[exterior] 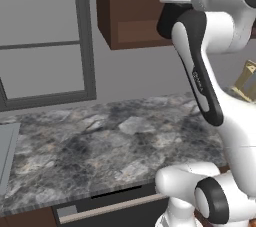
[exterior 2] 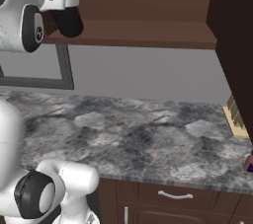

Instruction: Sort all alcoholic drinks to one cabinet, and non-alcoholic drinks to the other.

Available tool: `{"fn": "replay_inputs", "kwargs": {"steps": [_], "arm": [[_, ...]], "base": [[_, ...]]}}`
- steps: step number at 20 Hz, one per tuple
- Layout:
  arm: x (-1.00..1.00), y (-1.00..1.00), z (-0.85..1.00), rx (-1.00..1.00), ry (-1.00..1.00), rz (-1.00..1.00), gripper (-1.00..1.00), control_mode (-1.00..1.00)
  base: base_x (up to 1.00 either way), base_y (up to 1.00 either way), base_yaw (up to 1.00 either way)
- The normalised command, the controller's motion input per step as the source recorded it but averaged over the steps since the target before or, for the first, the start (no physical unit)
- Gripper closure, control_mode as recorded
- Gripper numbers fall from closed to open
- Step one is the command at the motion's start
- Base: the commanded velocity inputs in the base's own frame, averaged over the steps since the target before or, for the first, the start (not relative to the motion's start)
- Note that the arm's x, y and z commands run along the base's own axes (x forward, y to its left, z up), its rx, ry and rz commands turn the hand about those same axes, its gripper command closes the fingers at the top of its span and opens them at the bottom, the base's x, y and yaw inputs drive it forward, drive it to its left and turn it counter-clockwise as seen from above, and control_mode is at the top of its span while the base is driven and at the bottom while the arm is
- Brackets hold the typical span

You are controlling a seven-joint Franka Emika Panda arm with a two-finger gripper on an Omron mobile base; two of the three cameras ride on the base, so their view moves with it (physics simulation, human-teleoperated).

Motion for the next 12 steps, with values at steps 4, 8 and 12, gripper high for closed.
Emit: {"fn": "replay_inputs", "kwargs": {"steps": [4, 8, 12], "arm": [[0.38, 0.0, -0.07, 0.01, 0.01, 0.06, 1.0, -1.0], [0.31, 0.0, -0.08, 0.0, 0.0, 0.06, 1.0, -1.0], [0.31, 0.0, -0.09, 0.0, 0.0, 0.05, 1.0, -1.0]], "base": [[0.0, 0.0, 0.0], [0.0, 0.0, 0.0], [0.0, 0.0, 0.0]]}}
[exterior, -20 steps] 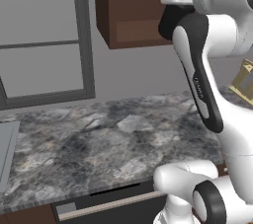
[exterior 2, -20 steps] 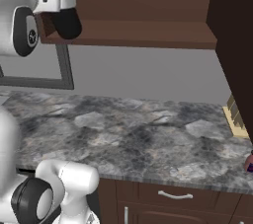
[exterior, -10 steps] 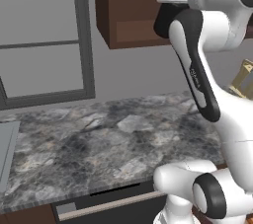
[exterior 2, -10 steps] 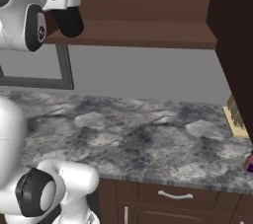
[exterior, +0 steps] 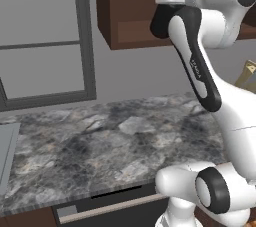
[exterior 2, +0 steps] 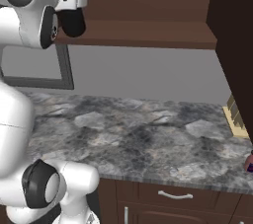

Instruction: Sort all alcoholic drinks to one cabinet, and non-alcoholic drinks to the other.

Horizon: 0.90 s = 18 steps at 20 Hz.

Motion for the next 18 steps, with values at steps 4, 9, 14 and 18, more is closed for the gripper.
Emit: {"fn": "replay_inputs", "kwargs": {"steps": [4, 9, 14, 18], "arm": [[0.31, 0.01, -0.07, 0.0, 0.0, 0.03, 1.0, -1.0], [0.32, 0.07, 0.0, 0.0, 0.0, 0.02, 1.0, -1.0], [0.08, 0.03, -0.02, 0.0, 0.0, 0.02, 1.0, -1.0], [0.05, 0.01, -0.12, 0.0, 0.0, 0.01, 1.0, -1.0]], "base": [[0.0, 0.0, 0.0], [0.0, 0.0, 0.0], [0.0, 0.0, 0.0], [0.0, 0.0, 0.0]]}}
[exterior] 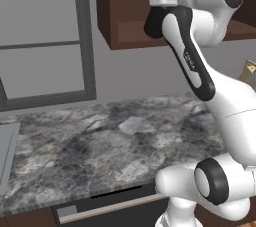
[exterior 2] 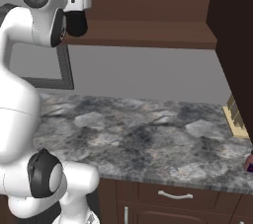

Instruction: Sort all alcoholic drinks to one cabinet, and non-alcoholic drinks to the other.

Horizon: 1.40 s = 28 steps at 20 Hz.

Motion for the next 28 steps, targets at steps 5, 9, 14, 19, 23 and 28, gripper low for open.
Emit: {"fn": "replay_inputs", "kwargs": {"steps": [5, 9, 14, 19, 23, 28], "arm": [[0.2, 0.05, -0.07, 0.0, 0.0, 0.01, 1.0, -1.0], [0.27, 0.08, -0.01, 0.01, 0.0, 0.01, 1.0, -1.0], [0.28, 0.07, -0.01, 0.01, 0.0, 0.01, 1.0, -1.0], [0.32, 0.06, 0.0, 0.0, 0.0, 0.01, 1.0, -1.0], [0.43, 0.09, -0.01, 0.0, 0.0, 0.01, 1.0, -1.0], [0.43, 0.05, -0.04, 0.0, 0.0, 0.01, 1.0, -1.0]], "base": [[0.0, 0.0, 0.0], [0.0, 0.0, 0.0], [0.0, 0.0, 0.0], [0.0, 0.0, 0.0], [0.0, 0.0, 0.0], [0.0, 0.0, 0.0]]}}
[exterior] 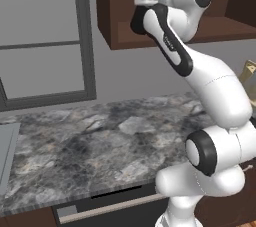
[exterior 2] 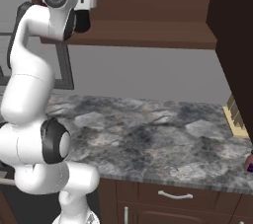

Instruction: Sort all alcoholic drinks to one cabinet, and non-alcoholic drinks to the other.

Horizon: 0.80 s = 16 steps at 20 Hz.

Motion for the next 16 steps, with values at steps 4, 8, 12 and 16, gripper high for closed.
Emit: {"fn": "replay_inputs", "kwargs": {"steps": [4, 8, 12, 16], "arm": [[0.45, 0.0, -0.02, 0.0, 0.0, 0.0, 1.0, -1.0], [0.36, 0.0, -0.08, 0.0, 0.0, 0.0, 1.0, -1.0], [0.17, 0.0, -0.19, 0.0, 0.0, 0.0, 1.0, -1.0], [0.2, 0.05, -0.23, 0.0, 0.0, 0.0, -1.0, -1.0]], "base": [[0.0, 0.0, 0.0], [0.0, 0.0, 0.0], [0.0, 0.0, 0.0], [0.0, 0.0, 0.0]]}}
